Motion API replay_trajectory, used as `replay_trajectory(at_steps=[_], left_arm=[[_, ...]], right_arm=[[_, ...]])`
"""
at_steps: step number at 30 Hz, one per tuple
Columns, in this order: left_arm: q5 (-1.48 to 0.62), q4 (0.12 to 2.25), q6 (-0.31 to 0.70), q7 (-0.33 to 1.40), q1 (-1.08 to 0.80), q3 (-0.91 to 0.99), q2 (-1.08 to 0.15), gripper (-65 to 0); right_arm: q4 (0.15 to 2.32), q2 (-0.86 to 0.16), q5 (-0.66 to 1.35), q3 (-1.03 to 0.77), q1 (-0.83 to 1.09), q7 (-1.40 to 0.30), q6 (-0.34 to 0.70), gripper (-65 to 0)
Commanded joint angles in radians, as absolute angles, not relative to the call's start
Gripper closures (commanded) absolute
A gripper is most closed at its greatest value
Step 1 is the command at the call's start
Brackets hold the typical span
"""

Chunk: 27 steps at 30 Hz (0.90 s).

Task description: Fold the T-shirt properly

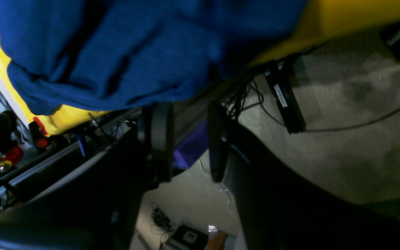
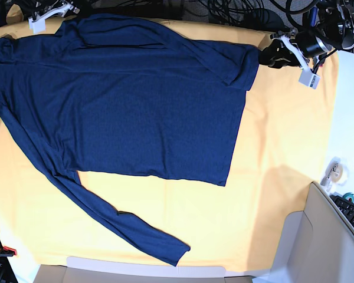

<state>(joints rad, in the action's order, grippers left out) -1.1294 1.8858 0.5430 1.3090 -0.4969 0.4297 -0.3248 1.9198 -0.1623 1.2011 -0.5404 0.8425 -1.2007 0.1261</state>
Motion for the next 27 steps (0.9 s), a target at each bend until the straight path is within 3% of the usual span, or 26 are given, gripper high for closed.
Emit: replay_trajectory(at_steps=[1,27], left_arm=[[-1.148,1.899,0.545,1.313,-0.501,0.433,-0.337,-18.4],[-1.148,1.899,0.545,1.313,-0.501,0.433,-0.337,-18.4]], right_arm=[[1.926,-0.170,1.214,-0.550,0.855,-1.199,0.131,-17.0],[1.811,-0.211,1.214,-0.552,0.816,-1.196,0.131,-17.1]])
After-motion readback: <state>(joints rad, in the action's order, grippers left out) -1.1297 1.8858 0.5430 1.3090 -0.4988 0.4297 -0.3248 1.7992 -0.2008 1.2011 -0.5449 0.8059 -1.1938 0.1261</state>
